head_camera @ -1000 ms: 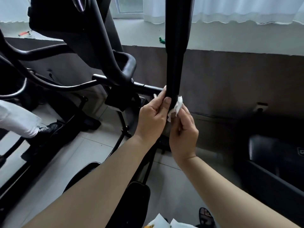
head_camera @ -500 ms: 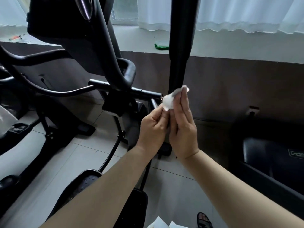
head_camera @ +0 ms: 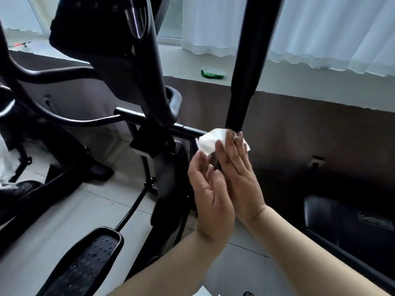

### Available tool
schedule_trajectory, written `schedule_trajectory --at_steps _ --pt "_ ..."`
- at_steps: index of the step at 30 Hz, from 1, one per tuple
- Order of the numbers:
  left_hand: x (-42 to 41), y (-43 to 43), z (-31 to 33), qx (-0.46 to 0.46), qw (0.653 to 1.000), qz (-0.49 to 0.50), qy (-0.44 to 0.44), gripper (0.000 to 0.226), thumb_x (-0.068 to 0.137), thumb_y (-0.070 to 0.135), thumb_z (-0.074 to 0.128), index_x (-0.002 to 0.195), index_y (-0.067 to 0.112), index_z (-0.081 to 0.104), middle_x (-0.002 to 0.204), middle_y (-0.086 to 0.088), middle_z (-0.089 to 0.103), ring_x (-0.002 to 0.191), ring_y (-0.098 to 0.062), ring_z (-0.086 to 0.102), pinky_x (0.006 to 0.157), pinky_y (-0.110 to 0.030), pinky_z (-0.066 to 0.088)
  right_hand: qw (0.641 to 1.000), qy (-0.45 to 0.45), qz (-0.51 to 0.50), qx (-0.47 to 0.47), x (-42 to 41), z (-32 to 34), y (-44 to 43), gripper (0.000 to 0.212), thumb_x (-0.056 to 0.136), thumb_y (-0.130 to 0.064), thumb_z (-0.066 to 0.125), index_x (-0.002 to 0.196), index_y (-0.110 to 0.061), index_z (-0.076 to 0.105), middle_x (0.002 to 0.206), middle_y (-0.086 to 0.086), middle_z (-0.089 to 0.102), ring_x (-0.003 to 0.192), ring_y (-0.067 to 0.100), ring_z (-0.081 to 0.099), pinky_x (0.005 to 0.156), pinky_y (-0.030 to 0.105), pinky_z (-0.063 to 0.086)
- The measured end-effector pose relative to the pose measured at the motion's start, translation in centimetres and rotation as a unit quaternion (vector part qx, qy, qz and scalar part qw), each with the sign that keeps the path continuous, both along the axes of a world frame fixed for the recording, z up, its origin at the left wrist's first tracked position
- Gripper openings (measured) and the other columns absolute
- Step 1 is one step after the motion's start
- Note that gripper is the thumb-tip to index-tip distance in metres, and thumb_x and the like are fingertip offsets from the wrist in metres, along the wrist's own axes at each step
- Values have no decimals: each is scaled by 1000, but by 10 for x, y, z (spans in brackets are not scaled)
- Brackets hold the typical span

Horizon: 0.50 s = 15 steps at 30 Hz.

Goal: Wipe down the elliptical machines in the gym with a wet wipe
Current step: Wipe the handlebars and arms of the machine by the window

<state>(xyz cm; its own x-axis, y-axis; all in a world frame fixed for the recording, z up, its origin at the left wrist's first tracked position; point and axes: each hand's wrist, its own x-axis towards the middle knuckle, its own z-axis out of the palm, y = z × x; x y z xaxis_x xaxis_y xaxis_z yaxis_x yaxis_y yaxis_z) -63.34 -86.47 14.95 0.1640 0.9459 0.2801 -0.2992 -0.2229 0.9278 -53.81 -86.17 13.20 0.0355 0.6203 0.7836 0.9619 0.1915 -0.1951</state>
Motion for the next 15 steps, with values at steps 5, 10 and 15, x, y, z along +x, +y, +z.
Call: schedule_trajectory --at_steps 5,10,15 --pt "12 0 -7 54 995 -77 24 48 106 24 36 153 28 35 165 4 32 153 -10 25 125 -46 26 997 37 63 2 21 22 -18 49 94 7 59 142 3 48 154 18 42 149 26 35 122 36 31" --pt "27 23 16 34 996 -68 35 44 110 28 42 154 24 43 151 3 43 139 -3 44 117 -32 39 998 46 46 -24 32 44 -23 62 84 20 65 141 -4 55 151 15 47 143 27 43 118 41 36" --pt "41 49 33 131 989 -1 72 42 107 23 50 148 12 49 145 -2 46 136 -7 48 115 -25 39 996 42 47 59 38 68 -24 33 91 14 57 122 7 65 139 22 53 127 37 56 100 56 50"
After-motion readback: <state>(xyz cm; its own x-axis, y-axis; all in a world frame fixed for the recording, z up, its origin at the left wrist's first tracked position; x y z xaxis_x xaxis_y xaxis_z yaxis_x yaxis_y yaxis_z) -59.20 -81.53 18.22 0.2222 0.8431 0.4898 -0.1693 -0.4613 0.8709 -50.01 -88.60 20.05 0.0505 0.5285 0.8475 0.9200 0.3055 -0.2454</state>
